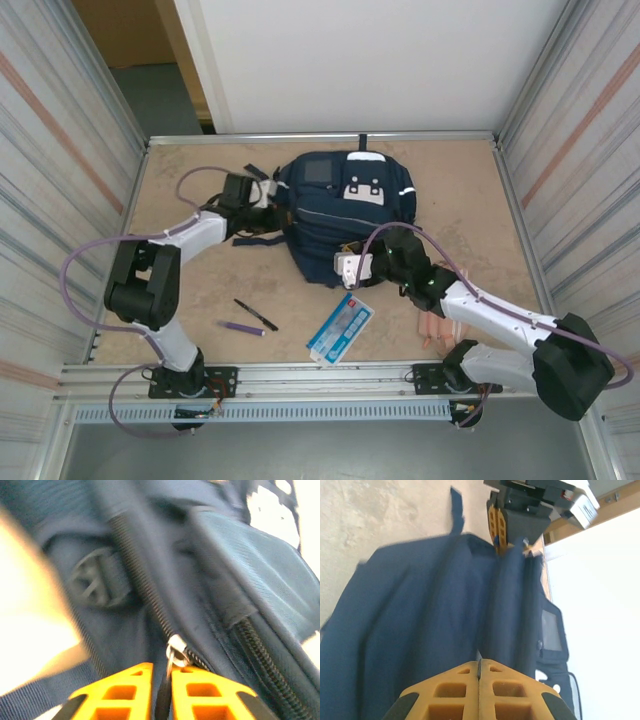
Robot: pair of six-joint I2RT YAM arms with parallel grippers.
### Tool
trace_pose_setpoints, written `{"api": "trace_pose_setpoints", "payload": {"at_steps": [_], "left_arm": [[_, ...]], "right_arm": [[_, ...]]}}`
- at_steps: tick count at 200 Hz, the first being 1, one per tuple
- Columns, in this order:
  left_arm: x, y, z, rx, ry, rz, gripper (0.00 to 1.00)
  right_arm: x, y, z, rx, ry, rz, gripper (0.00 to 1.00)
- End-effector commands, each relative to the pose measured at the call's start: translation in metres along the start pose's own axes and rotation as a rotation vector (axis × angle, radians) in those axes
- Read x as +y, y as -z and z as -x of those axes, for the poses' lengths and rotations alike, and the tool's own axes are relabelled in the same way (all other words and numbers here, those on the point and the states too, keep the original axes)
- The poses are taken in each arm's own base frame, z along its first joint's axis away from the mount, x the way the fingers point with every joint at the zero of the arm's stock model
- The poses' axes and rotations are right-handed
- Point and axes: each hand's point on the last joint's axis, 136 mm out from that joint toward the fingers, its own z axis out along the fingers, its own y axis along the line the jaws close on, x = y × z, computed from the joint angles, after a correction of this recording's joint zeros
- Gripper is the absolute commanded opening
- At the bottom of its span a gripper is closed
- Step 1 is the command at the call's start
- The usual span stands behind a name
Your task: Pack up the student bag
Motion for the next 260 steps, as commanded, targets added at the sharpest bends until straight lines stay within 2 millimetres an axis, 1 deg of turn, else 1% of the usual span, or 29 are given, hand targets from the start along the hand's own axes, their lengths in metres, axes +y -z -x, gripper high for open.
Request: {"api": "trace_pose_setpoints", "payload": {"at_steps": [1,16,31,49,60,77,87,98,101,103,107,108,110,118,130,150,163,172,177,184,194,196,198,202,211,219,241,252,260], "left_arm": [[0.076,0.031,0.041,-0.196,0.187,0.2,0.25],[0.073,0.041,0.037,-0.203,0.178,0.205,0.33],[0.07,0.052,0.034,-0.222,0.159,0.212,0.41],[0.068,0.063,0.028,-0.21,0.158,0.226,0.43],[0.061,0.069,0.024,-0.205,0.156,0.201,0.44],[0.049,0.07,0.02,-0.203,0.17,0.141,0.47],[0.043,0.067,0.019,-0.184,0.18,0.107,0.48],[0.032,0.062,0.016,-0.143,0.185,0.058,0.48],[0.027,0.061,0.016,-0.134,0.182,0.041,0.48],[0.025,0.06,0.015,-0.126,0.179,0.034,0.48],[0.021,0.058,0.012,-0.111,0.172,0.022,0.49],[0.019,0.058,0.012,-0.109,0.169,0.018,0.49],[0.017,0.056,0.011,-0.103,0.164,0.016,0.49],[0.01,0.052,0.006,-0.087,0.138,0.019,0.49],[0.005,0.044,-0.003,-0.067,0.091,0.05,0.49],[0.01,0.03,-0.021,-0.01,0.067,0.103,0.49],[0.014,0.023,-0.032,0.017,0.083,0.103,0.47],[0.015,0.02,-0.038,0.027,0.078,0.114,0.46],[0.013,0.018,-0.043,0.034,0.068,0.122,0.46],[0.013,0.016,-0.048,0.045,0.054,0.142,0.45],[0.007,0.013,-0.057,0.069,0.034,0.146,0.45],[0.007,0.012,-0.059,0.074,0.036,0.148,0.44],[0.005,0.012,-0.061,0.078,0.034,0.146,0.44],[0.002,0.011,-0.066,0.087,0.039,0.147,0.44],[-0.004,0.009,-0.078,0.099,0.033,0.153,0.44],[-0.012,0.006,-0.091,0.109,0.014,0.16,0.44],[-0.03,-0.005,-0.123,0.163,0.049,0.114,0.43],[-0.037,-0.005,-0.13,0.166,0.047,0.115,0.43],[-0.042,0.0,-0.128,0.147,0.033,0.121,0.43]], "right_arm": [[-0.009,-0.011,0.005,-0.025,-0.007,0.001,0.0],[0.006,-0.025,0.002,-0.008,0.014,0.086,0.0],[0.019,-0.036,0.008,0.031,0.077,0.158,0.0],[0.027,-0.044,0.012,0.039,0.07,0.181,0.0],[0.025,-0.047,0.012,0.034,0.03,0.166,0.02],[0.01,-0.048,0.009,0.059,-0.046,0.098,0.21],[-0.01,-0.046,0.006,0.086,-0.127,0.003,0.32],[-0.041,-0.041,-0.003,0.108,-0.295,-0.149,0.49],[-0.052,-0.038,-0.006,0.108,-0.353,-0.2,0.67],[-0.058,-0.037,-0.008,0.108,-0.385,-0.233,0.74],[-0.072,-0.031,-0.014,0.109,-0.485,-0.301,0.94],[-0.075,-0.03,-0.016,0.111,-0.508,-0.317,0.97],[-0.08,-0.028,-0.02,0.115,-0.549,-0.343,1.0],[-0.093,-0.02,-0.032,0.121,-0.717,-0.387,0.99],[-0.096,-0.013,-0.032,0.12,-0.843,-0.312,0.99],[-0.101,-0.009,-0.026,0.186,-0.86,-0.305,0.99],[-0.105,-0.013,-0.02,0.152,-0.886,-0.295,0.99],[-0.105,-0.017,-0.014,0.111,-0.934,-0.251,0.99],[-0.102,-0.02,-0.01,0.091,-0.976,-0.201,0.99],[-0.092,-0.025,-0.005,0.08,-1.041,-0.099,0.99],[-0.067,-0.033,0.0,0.075,-1.095,0.11,0.99],[-0.06,-0.034,0.007,0.054,-1.088,0.181,0.99],[-0.052,-0.036,0.008,0.054,-1.08,0.235,0.99],[-0.049,-0.042,0.01,0.067,-1.069,0.274,1.0],[-0.047,-0.056,0.002,0.126,-1.057,0.275,0.95],[-0.042,-0.067,-0.003,0.165,-0.999,0.259,0.95],[-0.042,-0.082,-0.023,0.24,-0.916,0.18,0.89],[-0.033,-0.087,-0.033,0.283,-0.862,0.198,0.87],[-0.023,-0.088,-0.038,0.316,-0.798,0.235,0.87]]}}
